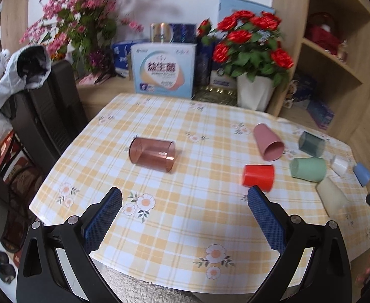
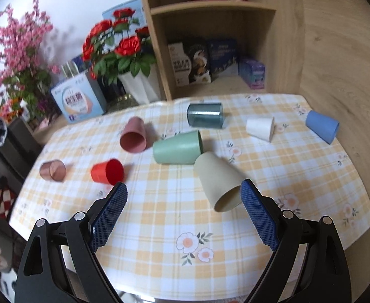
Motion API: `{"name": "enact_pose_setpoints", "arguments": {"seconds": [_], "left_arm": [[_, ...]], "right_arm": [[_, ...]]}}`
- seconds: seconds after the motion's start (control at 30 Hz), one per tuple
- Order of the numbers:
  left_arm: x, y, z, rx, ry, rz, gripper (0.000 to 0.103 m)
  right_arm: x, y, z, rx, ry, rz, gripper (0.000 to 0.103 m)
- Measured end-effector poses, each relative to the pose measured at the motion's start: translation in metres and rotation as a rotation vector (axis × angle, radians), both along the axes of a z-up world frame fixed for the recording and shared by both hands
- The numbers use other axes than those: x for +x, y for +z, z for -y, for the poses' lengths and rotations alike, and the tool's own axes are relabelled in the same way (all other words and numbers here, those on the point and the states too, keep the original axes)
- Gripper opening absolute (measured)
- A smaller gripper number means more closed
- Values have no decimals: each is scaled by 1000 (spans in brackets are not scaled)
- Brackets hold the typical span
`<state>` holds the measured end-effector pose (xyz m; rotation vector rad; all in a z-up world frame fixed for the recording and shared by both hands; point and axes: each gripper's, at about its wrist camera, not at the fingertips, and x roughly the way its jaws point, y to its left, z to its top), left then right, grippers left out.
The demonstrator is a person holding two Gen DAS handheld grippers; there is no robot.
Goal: Flip cup upside down
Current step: 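Move the left tool to the translucent brown cup and close on it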
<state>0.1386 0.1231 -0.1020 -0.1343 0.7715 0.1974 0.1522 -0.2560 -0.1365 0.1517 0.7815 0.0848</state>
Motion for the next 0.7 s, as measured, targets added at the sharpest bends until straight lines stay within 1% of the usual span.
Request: {"name": "enact_pose_setpoints", "arguments": {"seconds": [0.13,0.23,0.27,0.3,0.33,0.4,0.53,0.57,0.63,0.7], "left_arm": [[15,-13,-16,-47,39,-50,97],[31,-22,-36,-140,92,-95,96],[38,-25,-45,-183,122,-113,94],[47,-29,-59,-251,168,-131,92],[53,-33,-67,-302,195,-140,90],[73,-44,-92,-447,267,-158,89],[110,-68,-126,-616,405,-180,89],[120,-78,-135,-676,442,-188,89],[135,-95,-149,-746,499,-197,89],[148,-111,-158,-763,570,-241,89]], "right_arm": [[9,-17,-3,-12,3,-48,88],[12,-25,-3,-20,5,-68,88],[13,-25,-3,-21,4,-73,88],[14,-27,-2,-22,4,-78,88],[16,-29,-2,-23,4,-84,88],[18,-32,-2,-23,4,-95,88],[22,-39,-3,-28,11,-114,88],[23,-41,-3,-29,12,-119,88],[24,-44,-3,-30,11,-131,88],[27,-48,-1,-28,6,-145,88]]}}
